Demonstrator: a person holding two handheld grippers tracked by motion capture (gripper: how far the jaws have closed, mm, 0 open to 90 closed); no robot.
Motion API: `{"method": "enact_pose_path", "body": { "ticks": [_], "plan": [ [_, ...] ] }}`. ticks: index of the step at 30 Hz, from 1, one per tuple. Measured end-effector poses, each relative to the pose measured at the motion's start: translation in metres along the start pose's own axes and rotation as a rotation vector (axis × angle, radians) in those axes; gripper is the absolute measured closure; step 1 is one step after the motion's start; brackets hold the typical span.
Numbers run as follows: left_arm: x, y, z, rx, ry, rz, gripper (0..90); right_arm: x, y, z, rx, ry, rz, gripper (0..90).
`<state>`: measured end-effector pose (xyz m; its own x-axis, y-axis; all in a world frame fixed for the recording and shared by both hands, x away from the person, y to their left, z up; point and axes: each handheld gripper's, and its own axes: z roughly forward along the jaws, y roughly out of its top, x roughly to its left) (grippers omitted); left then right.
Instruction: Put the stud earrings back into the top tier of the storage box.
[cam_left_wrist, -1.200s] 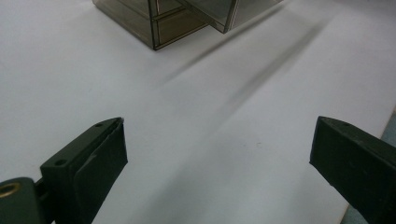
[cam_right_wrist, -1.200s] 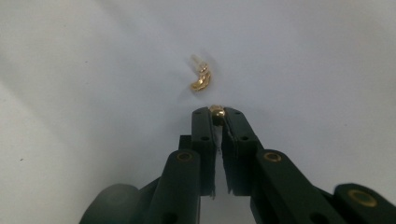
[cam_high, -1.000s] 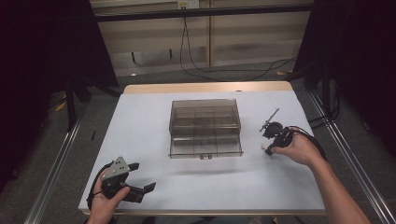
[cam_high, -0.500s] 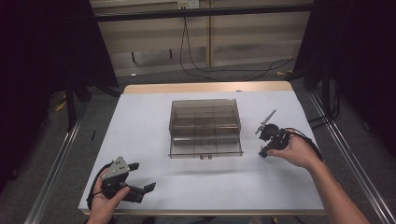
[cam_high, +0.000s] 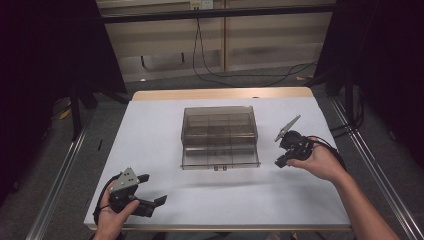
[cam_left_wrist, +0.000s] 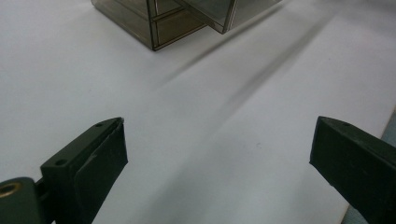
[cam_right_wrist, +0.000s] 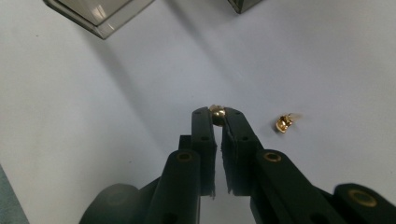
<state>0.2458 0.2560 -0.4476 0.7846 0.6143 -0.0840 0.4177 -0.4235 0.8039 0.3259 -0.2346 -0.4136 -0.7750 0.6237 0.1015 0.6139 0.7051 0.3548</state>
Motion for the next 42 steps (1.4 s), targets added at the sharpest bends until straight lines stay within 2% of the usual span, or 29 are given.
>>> {"method": "enact_pose_path", "body": {
  "ticks": [13,15,23,42],
  "plan": [
    [0.0,0.0,0.0,0.0,-0.003,-0.001,4.0,0.009,0.006,-0.019,-0.077,0.031,-0.021,84.6],
    [0.0,0.0,-0.001,0.004,0.015,-0.004,4.1,0.011,0.007,-0.023,-0.091,0.032,-0.029,84.6],
    [0.0,0.0,0.0,-0.001,0.003,-0.001,4.0,0.014,0.009,-0.036,-0.15,0.033,-0.039,84.5],
    [0.0,0.0,-0.001,-0.006,0.001,-0.002,4.0,0.027,0.027,-0.053,-0.195,0.055,-0.105,84.6]
  ]
}}
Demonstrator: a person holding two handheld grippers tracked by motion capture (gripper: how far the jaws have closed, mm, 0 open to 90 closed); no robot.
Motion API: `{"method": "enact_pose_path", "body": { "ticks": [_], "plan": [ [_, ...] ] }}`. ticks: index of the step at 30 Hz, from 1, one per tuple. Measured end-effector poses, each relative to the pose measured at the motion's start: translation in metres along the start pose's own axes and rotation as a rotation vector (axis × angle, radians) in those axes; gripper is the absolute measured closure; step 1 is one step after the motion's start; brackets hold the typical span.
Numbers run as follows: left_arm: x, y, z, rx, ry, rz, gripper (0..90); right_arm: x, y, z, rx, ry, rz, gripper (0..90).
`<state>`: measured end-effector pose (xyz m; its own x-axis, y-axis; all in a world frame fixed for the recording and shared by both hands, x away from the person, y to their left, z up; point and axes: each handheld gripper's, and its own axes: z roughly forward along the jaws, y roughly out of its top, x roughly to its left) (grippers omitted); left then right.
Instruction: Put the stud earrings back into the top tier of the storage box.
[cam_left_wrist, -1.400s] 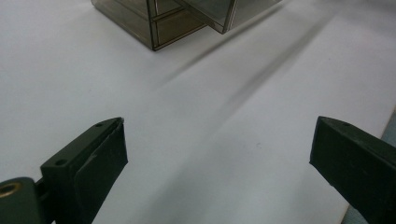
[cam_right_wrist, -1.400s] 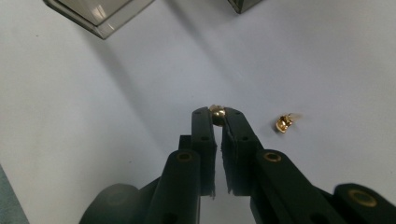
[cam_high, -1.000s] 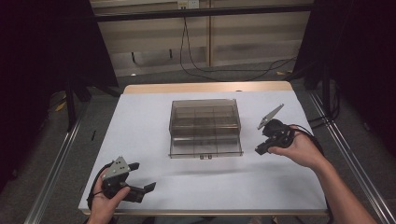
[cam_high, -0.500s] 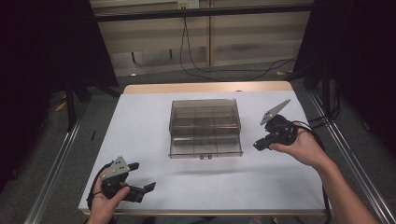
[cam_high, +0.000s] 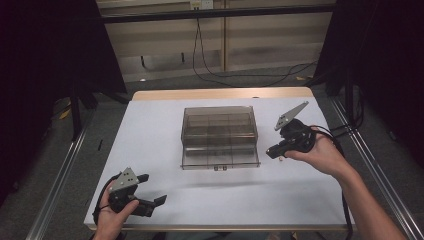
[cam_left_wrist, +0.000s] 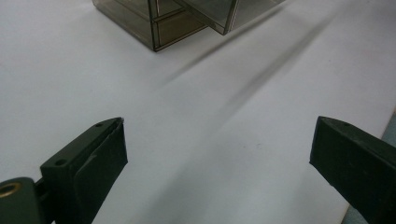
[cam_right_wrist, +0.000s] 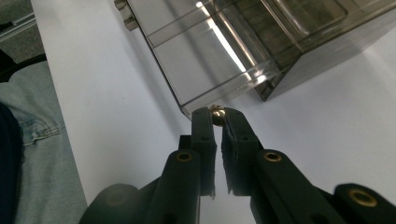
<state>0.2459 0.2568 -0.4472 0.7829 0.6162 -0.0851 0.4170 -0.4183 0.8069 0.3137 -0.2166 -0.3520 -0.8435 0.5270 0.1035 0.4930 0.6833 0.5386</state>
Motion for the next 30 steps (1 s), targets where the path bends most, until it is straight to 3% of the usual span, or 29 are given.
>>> {"method": "enact_pose_path", "body": {
  "ticks": [30],
  "plan": [
    [0.001,0.0,-0.001,0.002,0.0,-0.003,4.0,0.019,0.058,0.022,0.0,0.069,-0.1,84.6]
  ]
}}
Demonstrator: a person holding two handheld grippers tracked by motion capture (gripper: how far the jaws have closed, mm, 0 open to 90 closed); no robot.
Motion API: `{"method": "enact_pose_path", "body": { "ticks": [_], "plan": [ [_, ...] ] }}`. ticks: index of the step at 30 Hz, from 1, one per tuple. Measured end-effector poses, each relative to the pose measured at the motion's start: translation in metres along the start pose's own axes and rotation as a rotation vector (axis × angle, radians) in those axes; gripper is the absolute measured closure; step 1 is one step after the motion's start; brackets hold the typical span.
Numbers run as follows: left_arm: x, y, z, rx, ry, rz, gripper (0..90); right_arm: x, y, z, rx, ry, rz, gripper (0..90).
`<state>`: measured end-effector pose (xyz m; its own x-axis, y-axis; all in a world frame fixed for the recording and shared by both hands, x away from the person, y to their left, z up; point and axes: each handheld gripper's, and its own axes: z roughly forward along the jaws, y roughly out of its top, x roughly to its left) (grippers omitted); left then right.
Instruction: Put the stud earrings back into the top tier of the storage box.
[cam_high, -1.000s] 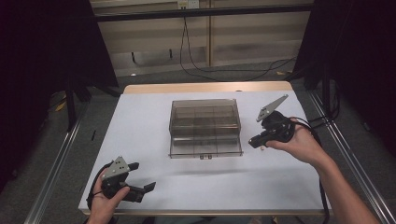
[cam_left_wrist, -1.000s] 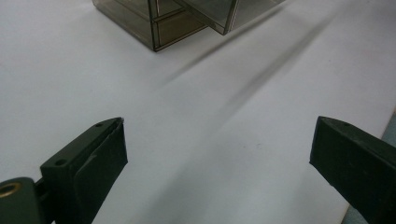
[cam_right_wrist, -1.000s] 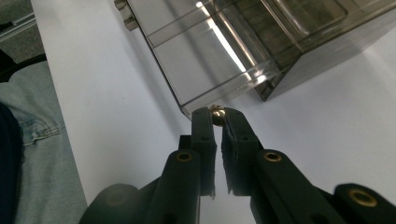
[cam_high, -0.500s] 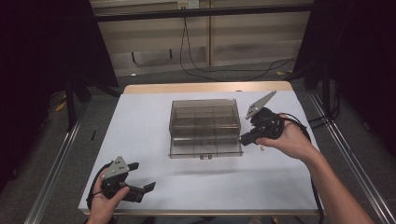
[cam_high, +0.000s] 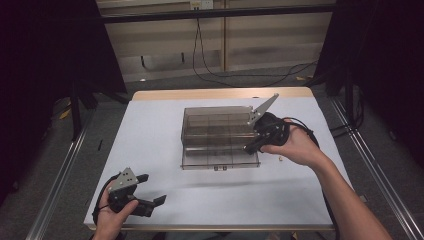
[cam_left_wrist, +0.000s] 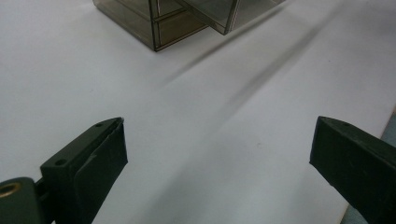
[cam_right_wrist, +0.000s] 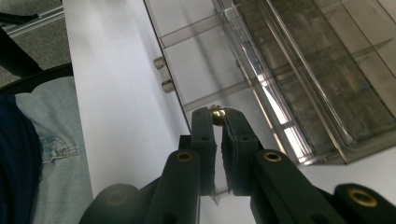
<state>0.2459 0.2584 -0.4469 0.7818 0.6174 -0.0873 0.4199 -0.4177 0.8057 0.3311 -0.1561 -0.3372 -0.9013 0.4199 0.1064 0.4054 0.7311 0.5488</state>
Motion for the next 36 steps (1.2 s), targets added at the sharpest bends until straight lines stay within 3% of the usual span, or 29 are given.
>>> {"method": "enact_pose_path", "body": {
  "ticks": [13,18,36],
  "plan": [
    [-0.001,0.0,0.001,-0.002,-0.004,0.008,4.0,-0.001,0.026,0.023,0.013,0.032,-0.021,84.6],
    [0.0,0.0,0.0,-0.003,-0.001,0.004,4.0,0.003,0.036,0.033,0.043,0.04,-0.032,84.6],
    [0.0,0.0,-0.001,-0.003,-0.002,0.01,4.0,0.003,0.051,0.057,0.092,0.056,-0.036,84.6]
  ]
}}
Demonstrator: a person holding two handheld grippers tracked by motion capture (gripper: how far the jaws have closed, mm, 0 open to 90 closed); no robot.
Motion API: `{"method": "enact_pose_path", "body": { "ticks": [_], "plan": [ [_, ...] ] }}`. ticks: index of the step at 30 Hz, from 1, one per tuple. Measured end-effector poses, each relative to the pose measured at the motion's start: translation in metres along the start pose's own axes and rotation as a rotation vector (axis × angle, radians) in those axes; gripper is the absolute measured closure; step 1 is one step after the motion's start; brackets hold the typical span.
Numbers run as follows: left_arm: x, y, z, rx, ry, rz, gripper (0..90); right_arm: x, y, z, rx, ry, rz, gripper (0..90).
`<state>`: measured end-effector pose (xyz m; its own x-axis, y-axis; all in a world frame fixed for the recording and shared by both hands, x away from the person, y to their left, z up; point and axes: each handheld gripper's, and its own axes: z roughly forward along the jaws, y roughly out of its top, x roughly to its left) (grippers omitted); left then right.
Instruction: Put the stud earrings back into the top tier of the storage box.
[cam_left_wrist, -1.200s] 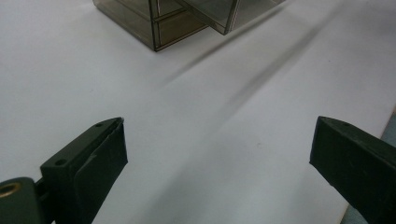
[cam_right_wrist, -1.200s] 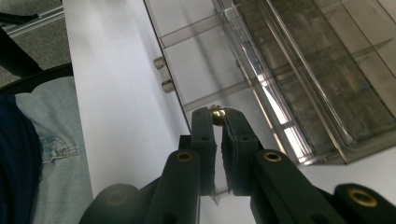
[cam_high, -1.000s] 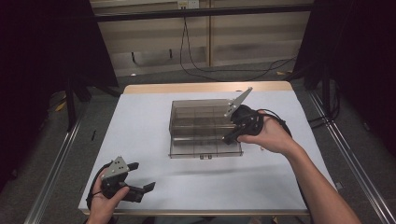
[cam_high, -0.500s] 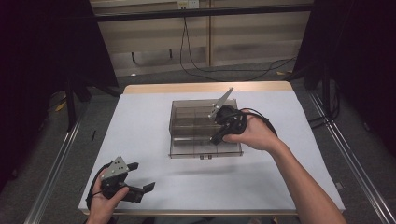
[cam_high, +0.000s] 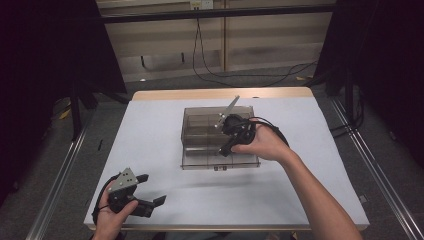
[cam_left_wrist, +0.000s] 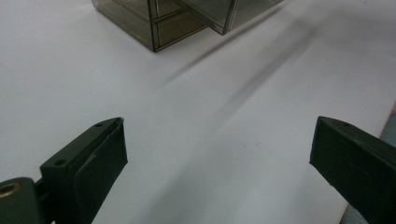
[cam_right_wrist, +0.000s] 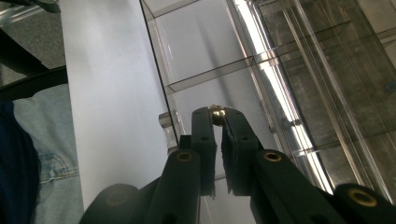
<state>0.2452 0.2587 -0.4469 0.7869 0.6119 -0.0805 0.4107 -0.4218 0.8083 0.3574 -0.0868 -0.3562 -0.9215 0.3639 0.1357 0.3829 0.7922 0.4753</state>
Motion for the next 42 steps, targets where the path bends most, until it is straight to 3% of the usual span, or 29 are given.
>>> {"method": "enact_pose_path", "body": {
  "ticks": [24,42],
  "plan": [
    [0.0,0.0,-0.001,0.001,0.001,0.004,3.9,0.0,0.008,0.027,0.112,-0.019,0.02,84.4],
    [0.0,0.0,-0.001,-0.002,0.0,0.002,3.9,-0.005,0.003,0.028,0.113,-0.026,0.024,81.1]
  ]
}}
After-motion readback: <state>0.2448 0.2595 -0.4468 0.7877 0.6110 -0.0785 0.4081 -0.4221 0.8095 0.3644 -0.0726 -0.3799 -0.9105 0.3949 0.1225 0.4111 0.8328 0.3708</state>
